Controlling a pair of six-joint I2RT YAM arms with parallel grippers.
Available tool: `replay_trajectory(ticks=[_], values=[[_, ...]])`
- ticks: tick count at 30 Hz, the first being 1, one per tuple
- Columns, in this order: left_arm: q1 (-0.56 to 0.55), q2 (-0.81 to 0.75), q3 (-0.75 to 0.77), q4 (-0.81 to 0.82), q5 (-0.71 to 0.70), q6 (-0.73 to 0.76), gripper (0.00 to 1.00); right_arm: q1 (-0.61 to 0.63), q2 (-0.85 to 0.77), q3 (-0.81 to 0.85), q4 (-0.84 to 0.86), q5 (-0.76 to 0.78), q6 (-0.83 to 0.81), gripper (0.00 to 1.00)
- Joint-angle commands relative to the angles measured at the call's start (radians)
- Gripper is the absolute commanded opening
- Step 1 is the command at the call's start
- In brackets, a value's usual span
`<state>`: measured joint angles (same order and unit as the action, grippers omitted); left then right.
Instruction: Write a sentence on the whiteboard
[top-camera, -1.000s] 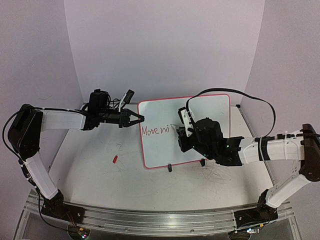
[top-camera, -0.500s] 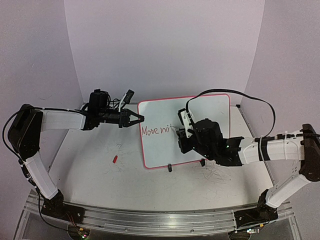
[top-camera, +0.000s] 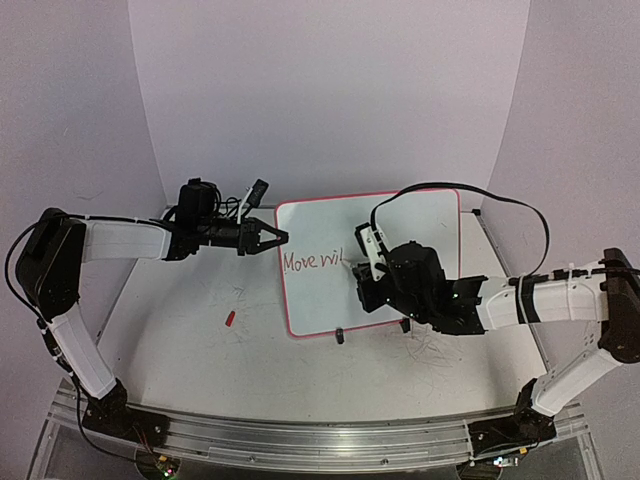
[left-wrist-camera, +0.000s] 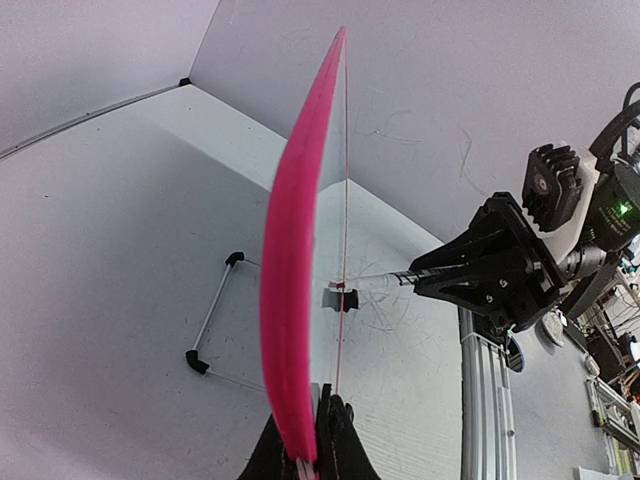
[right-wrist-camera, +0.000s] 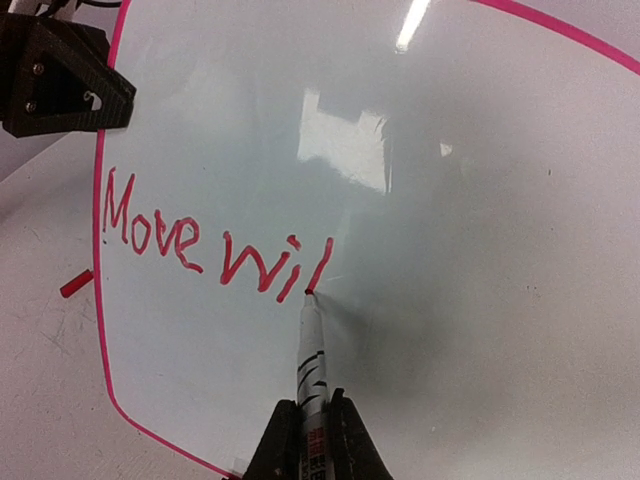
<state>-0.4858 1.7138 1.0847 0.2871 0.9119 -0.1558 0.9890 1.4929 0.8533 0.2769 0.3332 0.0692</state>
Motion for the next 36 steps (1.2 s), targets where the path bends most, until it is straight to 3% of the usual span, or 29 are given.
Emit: replay_trajectory(ticks=[1,22,28,36], values=[[-0.005,-0.026,-0.003,0.0,-0.047,0.102,0.0,-0.003,-0.003,-0.013,-0.023,0.001,0.018,0.0],[-0.005,-0.025,-0.004,-0.002,-0.046,0.102,0.0,-0.004,-0.036,-0.019,-0.015,0.077,0.017,0.0],[-0.006,-0.023,-0.003,-0.002,-0.046,0.102,0.0,-0.004,-0.134,-0.08,0.103,-0.016,-0.02,0.0],[-0.007,-0.029,-0.006,-0.002,-0.048,0.103,0.0,-0.003,-0.057,-0.009,0.11,-0.012,-0.034,0.0]])
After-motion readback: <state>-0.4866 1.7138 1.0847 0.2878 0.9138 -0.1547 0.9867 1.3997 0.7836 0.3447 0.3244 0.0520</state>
